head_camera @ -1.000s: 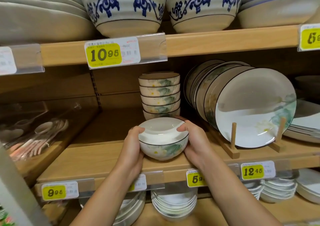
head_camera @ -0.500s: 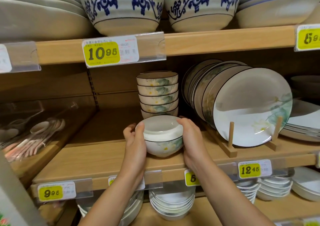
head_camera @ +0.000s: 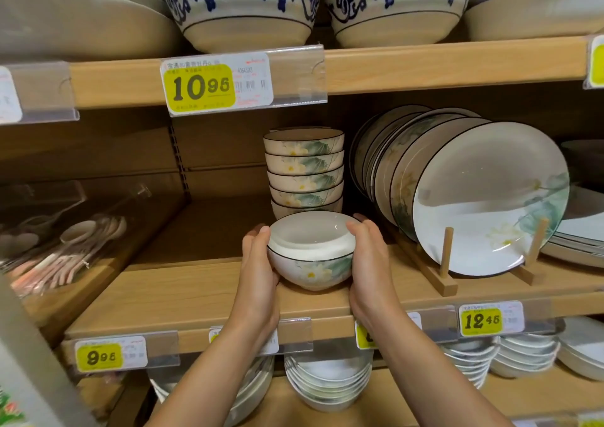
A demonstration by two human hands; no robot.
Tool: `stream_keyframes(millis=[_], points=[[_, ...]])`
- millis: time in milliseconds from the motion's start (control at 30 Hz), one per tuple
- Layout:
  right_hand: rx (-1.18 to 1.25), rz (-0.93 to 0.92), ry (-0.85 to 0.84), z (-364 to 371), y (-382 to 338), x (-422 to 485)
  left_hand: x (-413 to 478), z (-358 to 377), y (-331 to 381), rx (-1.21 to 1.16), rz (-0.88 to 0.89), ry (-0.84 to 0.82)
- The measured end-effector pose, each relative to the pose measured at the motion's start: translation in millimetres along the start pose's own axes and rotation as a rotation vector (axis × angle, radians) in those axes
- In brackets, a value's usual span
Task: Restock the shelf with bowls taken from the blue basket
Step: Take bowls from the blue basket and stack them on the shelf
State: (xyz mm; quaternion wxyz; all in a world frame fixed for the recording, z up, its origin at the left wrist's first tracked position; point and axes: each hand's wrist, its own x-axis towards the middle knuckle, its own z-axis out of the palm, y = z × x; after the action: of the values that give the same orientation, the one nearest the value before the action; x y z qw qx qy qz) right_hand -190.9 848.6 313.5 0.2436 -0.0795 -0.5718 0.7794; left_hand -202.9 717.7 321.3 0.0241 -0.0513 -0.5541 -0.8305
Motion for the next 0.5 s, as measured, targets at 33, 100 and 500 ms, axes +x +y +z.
stream_keyframes(millis=[33,100,500], points=[[0.003,-0.001,0.004,-1.0,0.0,-0.2,-0.4,0.8,1.3,-0.011,-0.016,-0.024],[0.005,-0.001,0.013,-2.7,0.3,-0.1,-1.0,1.8,2.3,-0.016,-0.037,-0.072],[0.011,0.019,-0.057,-3.5,0.5,0.9,-1.6,1.7,0.2,-0.014,0.019,-0.111]])
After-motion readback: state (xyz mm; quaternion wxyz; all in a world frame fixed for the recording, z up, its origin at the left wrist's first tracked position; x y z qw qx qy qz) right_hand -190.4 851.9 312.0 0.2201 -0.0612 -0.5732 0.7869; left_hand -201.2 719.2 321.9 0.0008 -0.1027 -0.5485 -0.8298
